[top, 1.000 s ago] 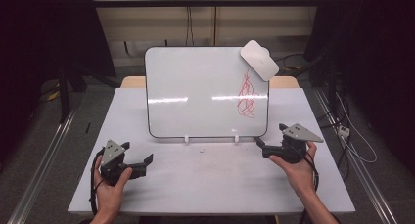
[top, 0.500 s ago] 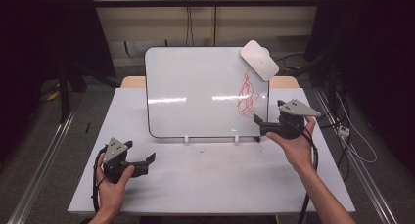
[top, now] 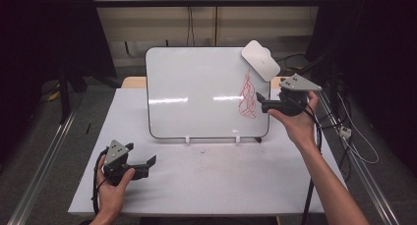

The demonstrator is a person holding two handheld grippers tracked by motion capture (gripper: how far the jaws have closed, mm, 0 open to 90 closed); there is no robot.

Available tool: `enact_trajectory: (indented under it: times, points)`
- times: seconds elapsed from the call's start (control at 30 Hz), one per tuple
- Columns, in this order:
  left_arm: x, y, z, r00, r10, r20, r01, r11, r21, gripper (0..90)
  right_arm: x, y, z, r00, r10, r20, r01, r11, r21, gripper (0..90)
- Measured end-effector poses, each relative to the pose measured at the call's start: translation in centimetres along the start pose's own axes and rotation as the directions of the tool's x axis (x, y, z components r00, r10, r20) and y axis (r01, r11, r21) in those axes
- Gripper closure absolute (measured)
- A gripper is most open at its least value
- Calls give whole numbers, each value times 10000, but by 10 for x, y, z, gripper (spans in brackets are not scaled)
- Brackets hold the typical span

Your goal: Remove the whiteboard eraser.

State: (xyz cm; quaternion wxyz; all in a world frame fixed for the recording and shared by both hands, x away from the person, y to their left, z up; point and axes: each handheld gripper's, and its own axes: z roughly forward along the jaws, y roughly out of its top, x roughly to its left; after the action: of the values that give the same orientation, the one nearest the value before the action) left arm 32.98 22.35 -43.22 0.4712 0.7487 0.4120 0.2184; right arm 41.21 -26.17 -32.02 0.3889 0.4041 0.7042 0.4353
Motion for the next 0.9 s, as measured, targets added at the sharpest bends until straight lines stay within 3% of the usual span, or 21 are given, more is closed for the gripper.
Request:
enact_trajectory:
  times: [0.23,0.53,0.7,0.9]
  points:
    - [2,1,-3,10000,-25,-52,25,10000,-90,58,-7,22,15,9983,-500,309,502,9987,-58,98]
    - [2,2,-1,10000,-17,8,17,10000,-96,59,-15,35,34,9930,-1002,632,996,9949,130,135]
    - [0,3,0,10000,67,65,-67,10000,-41,58,-16,47,40,9832,-1645,795,1621,9861,364,143]
    - [-1,1,-1,9999,58,85,-58,10000,25,58,-17,57,51,9765,-2005,785,1964,9788,575,164]
